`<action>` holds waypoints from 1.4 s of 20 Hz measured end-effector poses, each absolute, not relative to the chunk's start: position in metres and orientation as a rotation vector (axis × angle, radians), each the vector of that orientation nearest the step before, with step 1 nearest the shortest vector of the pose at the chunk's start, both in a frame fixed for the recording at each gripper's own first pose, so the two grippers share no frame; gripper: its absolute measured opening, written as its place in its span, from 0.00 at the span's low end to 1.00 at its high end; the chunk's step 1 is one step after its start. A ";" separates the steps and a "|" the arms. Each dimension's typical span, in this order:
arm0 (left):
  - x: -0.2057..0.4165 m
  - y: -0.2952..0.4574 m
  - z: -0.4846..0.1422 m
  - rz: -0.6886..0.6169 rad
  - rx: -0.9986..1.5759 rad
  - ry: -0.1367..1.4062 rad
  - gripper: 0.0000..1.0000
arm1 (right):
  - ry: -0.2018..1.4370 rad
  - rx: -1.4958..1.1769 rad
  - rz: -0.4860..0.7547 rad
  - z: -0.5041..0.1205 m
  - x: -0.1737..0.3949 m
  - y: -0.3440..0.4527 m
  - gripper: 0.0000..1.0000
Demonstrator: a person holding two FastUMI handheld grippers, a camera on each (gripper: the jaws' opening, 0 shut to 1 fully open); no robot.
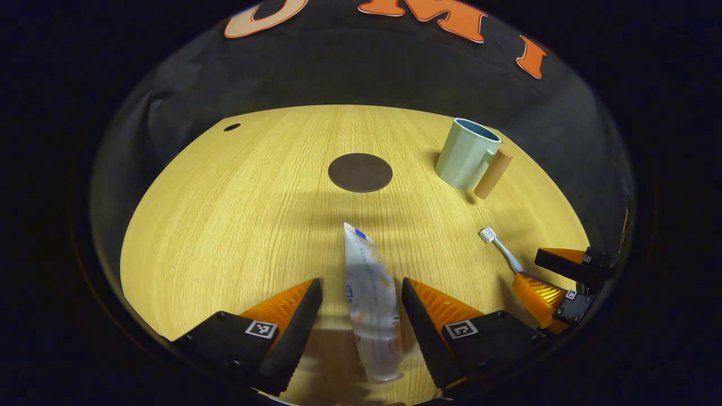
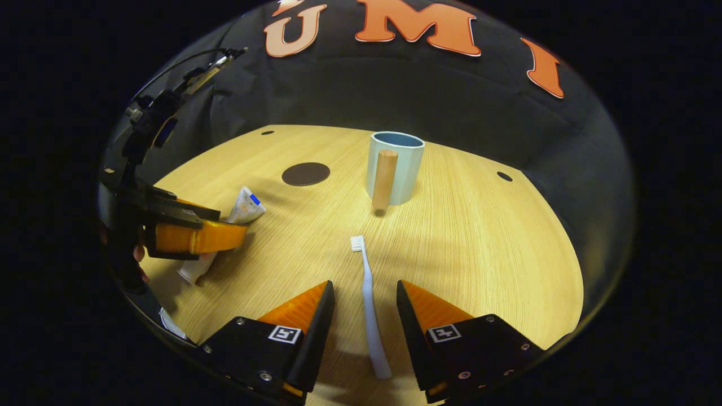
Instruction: Put the toothbrush and toothpaste on the desktop into the cup, then pick up the cup and place it on the coaster on the desktop.
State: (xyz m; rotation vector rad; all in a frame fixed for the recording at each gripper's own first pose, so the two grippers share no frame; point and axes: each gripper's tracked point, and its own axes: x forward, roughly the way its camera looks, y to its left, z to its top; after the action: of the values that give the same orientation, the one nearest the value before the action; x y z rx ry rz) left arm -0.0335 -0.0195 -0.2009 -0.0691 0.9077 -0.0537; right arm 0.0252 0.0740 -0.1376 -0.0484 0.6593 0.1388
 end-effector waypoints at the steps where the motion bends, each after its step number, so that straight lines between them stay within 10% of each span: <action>1: -0.035 -0.019 -0.202 -0.054 -0.064 0.917 0.92 | 0.688 -0.045 0.148 -0.142 0.023 0.078 0.65; 11: -0.032 -0.014 -0.205 -0.019 -0.074 0.935 0.44 | 0.727 0.036 0.161 -0.145 0.036 0.084 0.14; 12: -0.033 -0.014 -0.203 -0.026 -0.099 0.926 0.22 | 0.725 0.045 0.161 -0.144 0.035 0.083 0.09; 28: -0.033 -0.010 -0.188 -0.065 -0.126 0.849 0.20 | 0.511 0.176 0.170 -0.066 0.058 0.068 0.04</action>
State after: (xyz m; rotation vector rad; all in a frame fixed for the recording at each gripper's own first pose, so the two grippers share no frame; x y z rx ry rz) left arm -0.0331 -0.0100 -0.1881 -0.1257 0.8488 -0.0646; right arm 0.0584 0.0680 -0.0657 0.1762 0.5109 0.1699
